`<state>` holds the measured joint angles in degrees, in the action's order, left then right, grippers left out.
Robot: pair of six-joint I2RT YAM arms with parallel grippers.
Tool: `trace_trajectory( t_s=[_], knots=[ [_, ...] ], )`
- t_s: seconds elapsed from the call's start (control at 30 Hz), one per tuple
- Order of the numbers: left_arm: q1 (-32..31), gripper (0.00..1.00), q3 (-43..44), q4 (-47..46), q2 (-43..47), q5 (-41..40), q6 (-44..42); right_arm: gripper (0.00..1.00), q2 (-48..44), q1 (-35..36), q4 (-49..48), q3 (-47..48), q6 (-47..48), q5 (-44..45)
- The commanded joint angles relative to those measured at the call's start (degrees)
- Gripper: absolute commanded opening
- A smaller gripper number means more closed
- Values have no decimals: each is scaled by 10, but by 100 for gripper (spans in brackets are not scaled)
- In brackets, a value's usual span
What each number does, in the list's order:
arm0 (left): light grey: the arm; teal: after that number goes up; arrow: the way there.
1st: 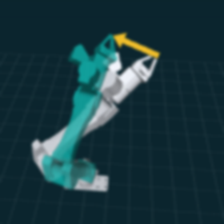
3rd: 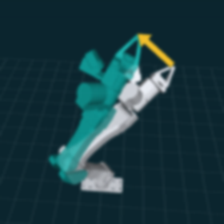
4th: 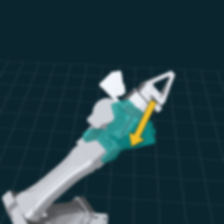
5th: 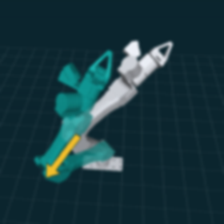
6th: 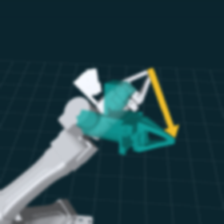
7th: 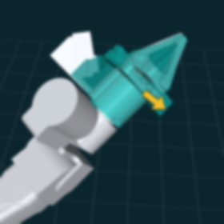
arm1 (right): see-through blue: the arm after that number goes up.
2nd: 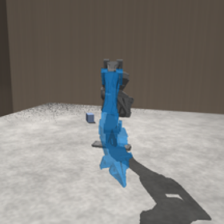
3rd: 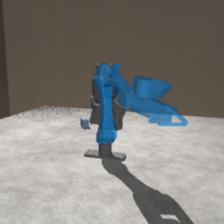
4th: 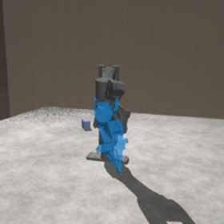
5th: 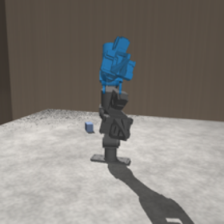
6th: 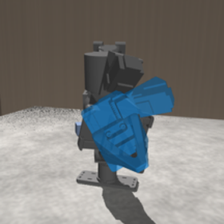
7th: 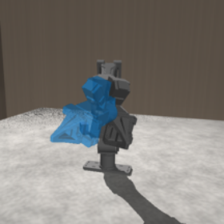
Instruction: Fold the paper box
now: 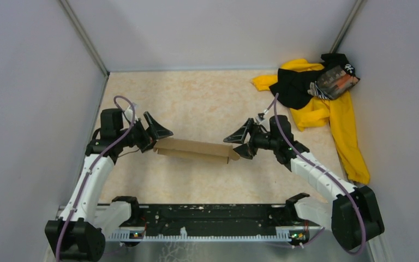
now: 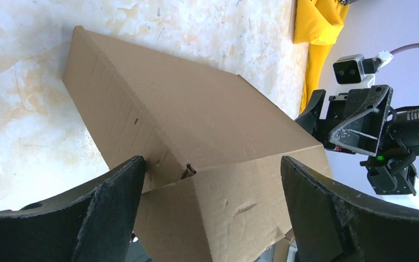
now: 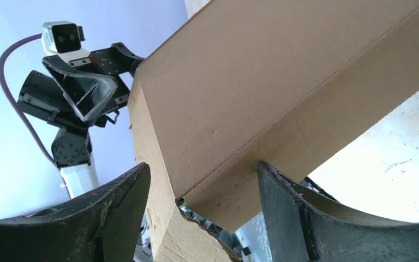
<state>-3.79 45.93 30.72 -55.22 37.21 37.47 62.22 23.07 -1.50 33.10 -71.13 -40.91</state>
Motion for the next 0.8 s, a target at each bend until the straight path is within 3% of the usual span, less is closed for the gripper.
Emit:
trace_trajectory(
  t_s=[0.0, 0.2, 0.77],
  knots=[
    [-18, 97, 24, 63, 4, 118, 54, 71, -28, 14, -80, 29, -56, -57],
    [-18, 98, 0, 40, 32, 131, 107, 71, -45, 14, -76, 11, -70, -55],
    [-17, 99, 42, 74, 10, 133, 123, 71, -25, 14, -147, -28, -110, -62]
  ],
)
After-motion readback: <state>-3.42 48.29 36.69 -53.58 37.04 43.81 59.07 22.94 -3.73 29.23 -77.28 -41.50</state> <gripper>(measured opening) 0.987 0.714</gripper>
